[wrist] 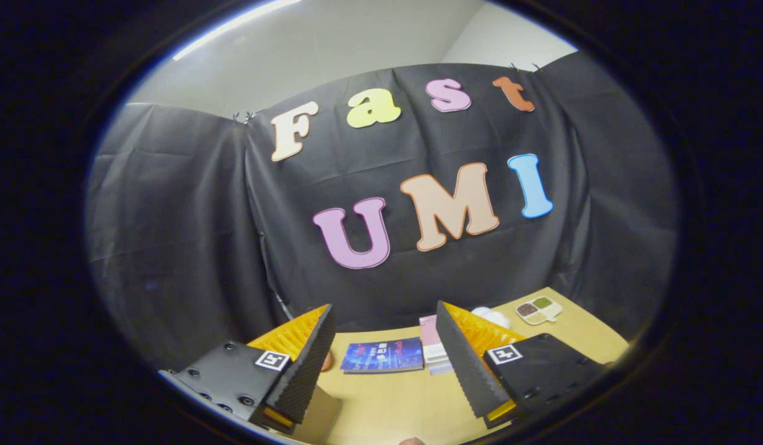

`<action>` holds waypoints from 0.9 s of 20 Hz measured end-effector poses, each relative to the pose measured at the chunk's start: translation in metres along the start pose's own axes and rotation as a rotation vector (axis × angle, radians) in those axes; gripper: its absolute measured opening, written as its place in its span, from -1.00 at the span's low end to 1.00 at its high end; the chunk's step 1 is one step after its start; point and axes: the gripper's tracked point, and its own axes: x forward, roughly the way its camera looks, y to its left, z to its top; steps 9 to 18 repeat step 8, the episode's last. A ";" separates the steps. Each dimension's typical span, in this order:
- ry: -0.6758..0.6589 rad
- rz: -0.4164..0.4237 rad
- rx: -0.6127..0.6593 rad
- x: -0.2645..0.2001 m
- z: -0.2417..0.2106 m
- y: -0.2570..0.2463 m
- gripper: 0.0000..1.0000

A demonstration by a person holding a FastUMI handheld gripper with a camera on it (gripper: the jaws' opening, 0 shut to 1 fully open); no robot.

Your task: Open the storage box then place both shoes into the box .Put the left shoe in first, then the right shoe, with the right side of both shoes facing outward in a uniform manner.

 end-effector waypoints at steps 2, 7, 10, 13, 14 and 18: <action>0.012 0.000 0.002 -0.002 -0.005 -0.015 0.99; 0.054 0.008 -0.001 -0.007 -0.012 -0.047 0.99; 0.054 0.012 -0.001 -0.007 -0.011 -0.051 0.99; 0.054 0.012 -0.001 -0.007 -0.011 -0.051 0.99; 0.054 0.012 -0.001 -0.007 -0.011 -0.051 0.99; 0.054 0.012 -0.001 -0.007 -0.011 -0.051 0.99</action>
